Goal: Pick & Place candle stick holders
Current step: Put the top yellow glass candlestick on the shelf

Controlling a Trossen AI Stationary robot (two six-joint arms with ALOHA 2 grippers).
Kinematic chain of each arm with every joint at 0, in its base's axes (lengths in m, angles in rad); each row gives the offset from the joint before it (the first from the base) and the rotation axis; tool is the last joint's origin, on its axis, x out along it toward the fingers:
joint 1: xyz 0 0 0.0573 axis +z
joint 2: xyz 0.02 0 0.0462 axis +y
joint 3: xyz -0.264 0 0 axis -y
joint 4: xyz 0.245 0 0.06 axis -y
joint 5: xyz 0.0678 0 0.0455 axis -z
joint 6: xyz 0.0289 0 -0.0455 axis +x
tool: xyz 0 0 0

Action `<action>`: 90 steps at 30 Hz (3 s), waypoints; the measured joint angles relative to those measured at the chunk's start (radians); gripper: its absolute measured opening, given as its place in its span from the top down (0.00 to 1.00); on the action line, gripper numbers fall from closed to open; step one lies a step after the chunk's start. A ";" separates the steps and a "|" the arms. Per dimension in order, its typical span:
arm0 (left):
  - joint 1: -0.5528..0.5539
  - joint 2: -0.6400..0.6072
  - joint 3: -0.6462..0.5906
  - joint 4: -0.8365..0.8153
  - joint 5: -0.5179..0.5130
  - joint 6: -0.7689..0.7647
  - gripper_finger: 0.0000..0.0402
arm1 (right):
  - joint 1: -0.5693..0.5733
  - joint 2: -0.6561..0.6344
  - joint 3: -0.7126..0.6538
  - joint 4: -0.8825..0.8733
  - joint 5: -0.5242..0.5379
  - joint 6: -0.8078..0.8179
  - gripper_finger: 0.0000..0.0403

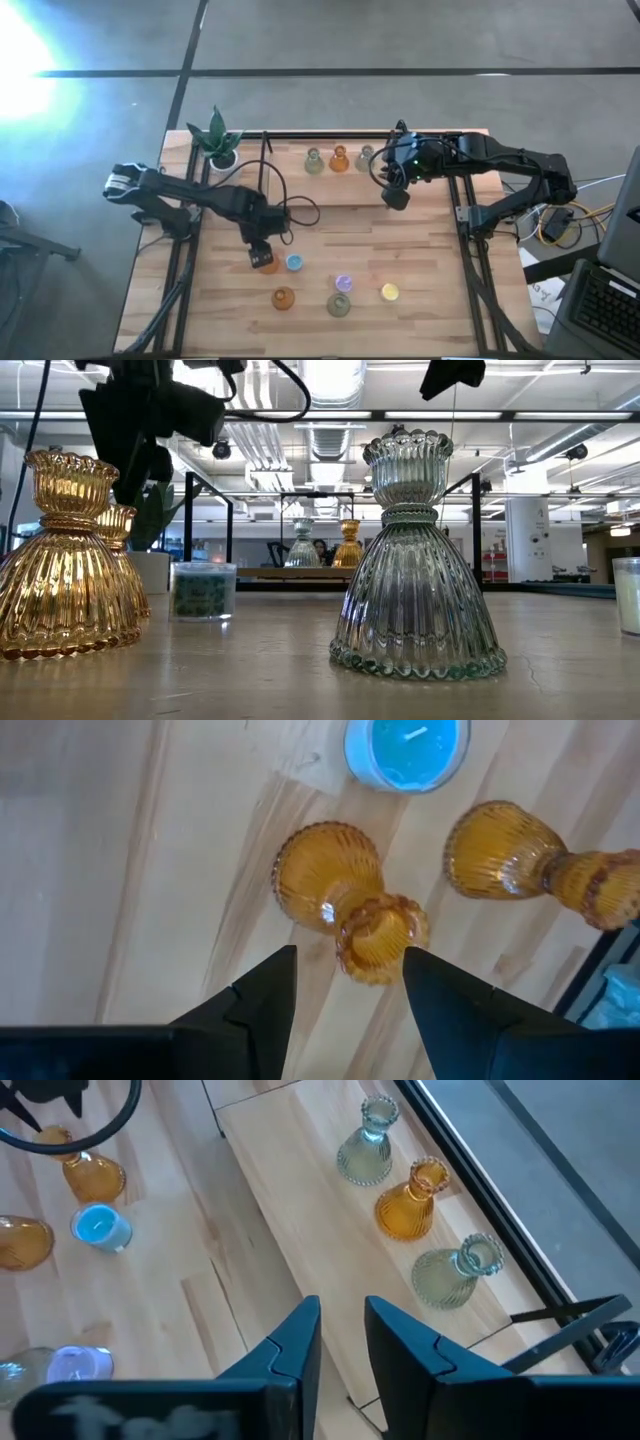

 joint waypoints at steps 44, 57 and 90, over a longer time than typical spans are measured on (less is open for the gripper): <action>0.020 0.000 0.257 -0.262 0.130 0.184 0.93 | 0.000 -0.016 0.000 -0.029 0.010 -0.002 0.83; 0.334 0.071 0.814 -0.516 0.050 0.459 0.93 | 0.000 -0.016 -0.007 -0.028 0.010 -0.009 0.79; 0.775 0.486 1.018 -0.512 -0.104 0.887 0.93 | -0.007 -0.016 -0.010 -0.028 0.010 -0.030 0.79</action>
